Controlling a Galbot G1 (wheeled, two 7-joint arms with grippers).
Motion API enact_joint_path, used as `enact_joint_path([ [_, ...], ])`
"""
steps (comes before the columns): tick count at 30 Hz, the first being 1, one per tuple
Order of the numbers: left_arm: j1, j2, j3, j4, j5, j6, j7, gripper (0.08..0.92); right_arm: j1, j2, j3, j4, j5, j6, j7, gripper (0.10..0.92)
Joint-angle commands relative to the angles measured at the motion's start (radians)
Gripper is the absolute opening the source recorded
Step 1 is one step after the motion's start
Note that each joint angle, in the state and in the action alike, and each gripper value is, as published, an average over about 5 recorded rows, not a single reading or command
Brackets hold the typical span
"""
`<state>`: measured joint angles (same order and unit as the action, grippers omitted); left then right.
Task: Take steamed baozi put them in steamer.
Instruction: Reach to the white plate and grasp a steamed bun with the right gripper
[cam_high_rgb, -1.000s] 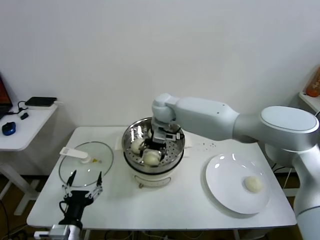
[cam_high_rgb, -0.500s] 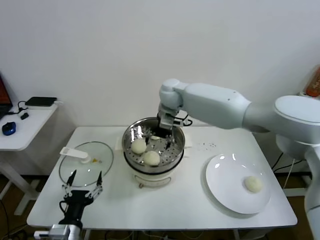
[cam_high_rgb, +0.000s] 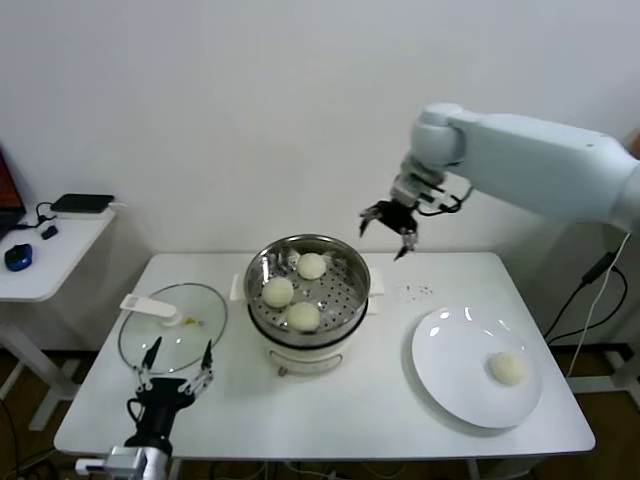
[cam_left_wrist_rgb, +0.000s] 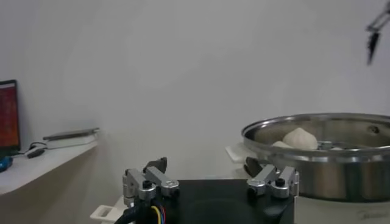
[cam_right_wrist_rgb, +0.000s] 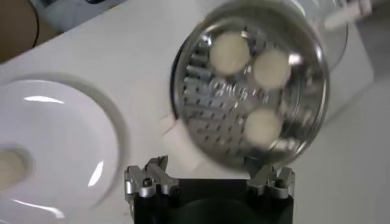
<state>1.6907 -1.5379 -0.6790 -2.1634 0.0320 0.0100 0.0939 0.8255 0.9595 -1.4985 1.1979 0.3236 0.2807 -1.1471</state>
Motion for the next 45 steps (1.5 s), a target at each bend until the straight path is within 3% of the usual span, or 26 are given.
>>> enact_joint_path([
  [1, -0.002, 0.003, 0.011, -0.004, 0.000, -0.001, 0.001, 0.823, 0.054, -0.371, -0.120, 0.082, 0.061, -0.350, -0.005, 0.823],
  [15, 0.009, 0.001, 0.026, 0.009, 0.002, -0.024, 0.002, 0.823, -0.271, -0.580, 0.025, 0.146, -0.163, -0.513, 0.016, 0.823],
  [23, 0.005, 0.001, 0.036, 0.015, 0.000, -0.024, 0.003, 0.823, -0.664, -0.647, 0.361, 0.164, -0.257, -0.530, 0.035, 0.823],
  [30, -0.003, 0.000, 0.053, 0.020, 0.008, -0.018, 0.003, 0.823, -0.816, -0.623, 0.505, 0.136, -0.270, -0.530, 0.068, 0.823],
  [45, 0.007, -0.005, 0.037, 0.028, 0.001, -0.020, 0.001, 0.823, -0.785, -0.469, 0.494, 0.027, -0.235, -0.523, 0.115, 0.823],
])
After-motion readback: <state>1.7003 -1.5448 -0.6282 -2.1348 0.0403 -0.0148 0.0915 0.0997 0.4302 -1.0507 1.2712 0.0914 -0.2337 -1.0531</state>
